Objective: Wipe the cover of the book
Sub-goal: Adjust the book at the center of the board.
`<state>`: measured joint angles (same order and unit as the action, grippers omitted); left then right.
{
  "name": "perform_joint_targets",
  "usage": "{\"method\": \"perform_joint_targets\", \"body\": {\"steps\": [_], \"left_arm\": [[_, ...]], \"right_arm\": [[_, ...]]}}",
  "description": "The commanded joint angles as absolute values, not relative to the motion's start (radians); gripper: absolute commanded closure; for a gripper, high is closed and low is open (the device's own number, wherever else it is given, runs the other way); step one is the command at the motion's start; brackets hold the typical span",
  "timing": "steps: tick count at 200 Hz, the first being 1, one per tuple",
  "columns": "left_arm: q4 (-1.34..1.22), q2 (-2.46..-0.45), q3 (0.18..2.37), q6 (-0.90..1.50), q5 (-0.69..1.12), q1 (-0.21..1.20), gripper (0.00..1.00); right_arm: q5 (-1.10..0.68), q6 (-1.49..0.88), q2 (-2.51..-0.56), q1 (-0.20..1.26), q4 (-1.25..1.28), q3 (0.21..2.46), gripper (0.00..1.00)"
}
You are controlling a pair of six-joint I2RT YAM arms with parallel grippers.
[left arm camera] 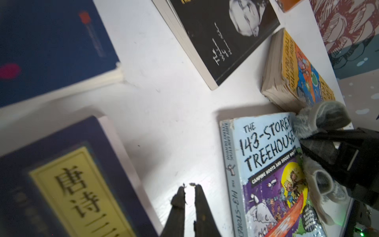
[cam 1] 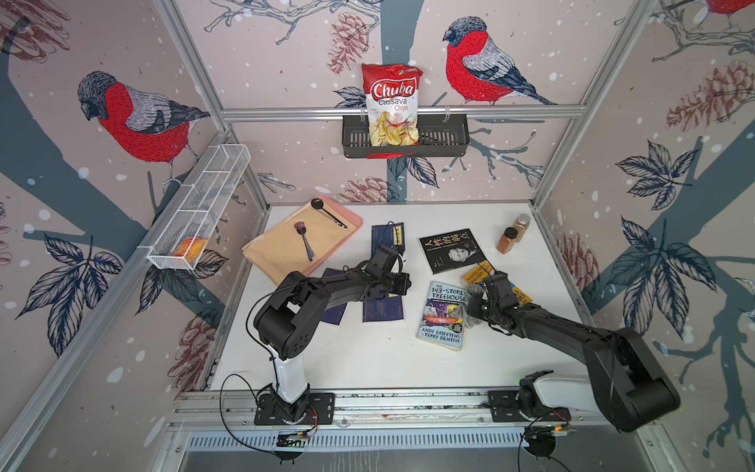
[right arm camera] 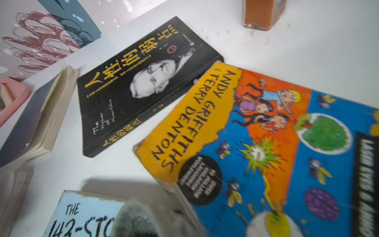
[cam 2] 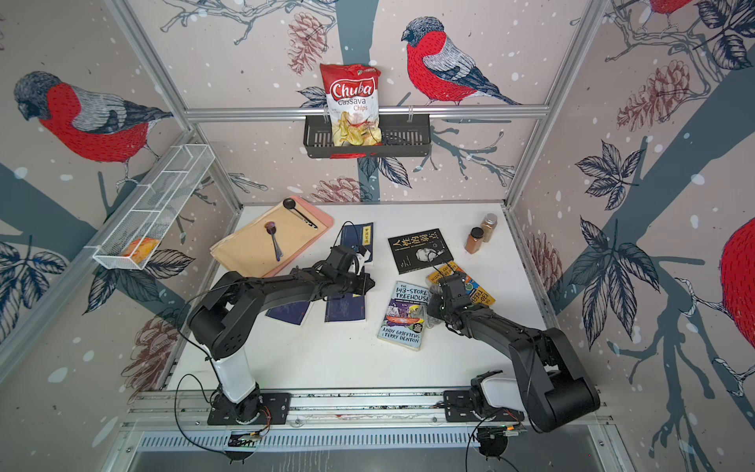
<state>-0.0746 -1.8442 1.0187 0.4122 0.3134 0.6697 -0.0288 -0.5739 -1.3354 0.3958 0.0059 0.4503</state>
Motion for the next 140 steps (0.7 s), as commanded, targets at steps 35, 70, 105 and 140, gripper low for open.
{"method": "perform_joint_targets", "body": {"steps": [35, 70, 105, 140], "left_arm": [[-0.111, -1.893, 0.968, 0.442, 0.348, 0.744, 0.89], [-0.143, -1.893, 0.96, 0.462, 0.368, 0.753, 0.89], [-0.112, -1.91, 1.006, 0.452, 0.34, 0.753, 0.9], [-0.043, -1.911, 1.076, 0.434, 0.262, 0.751, 0.91]], "right_arm": [[-0.087, -0.581, -1.454, 0.463, 0.008, 0.509, 0.99], [-0.104, -0.584, -1.477, 0.483, 0.038, 0.519, 0.99], [-0.116, -0.568, -1.537, 0.509, 0.052, 0.591, 1.0], [-0.135, -0.547, -1.627, 0.525, 0.07, 0.68, 1.0]]}}
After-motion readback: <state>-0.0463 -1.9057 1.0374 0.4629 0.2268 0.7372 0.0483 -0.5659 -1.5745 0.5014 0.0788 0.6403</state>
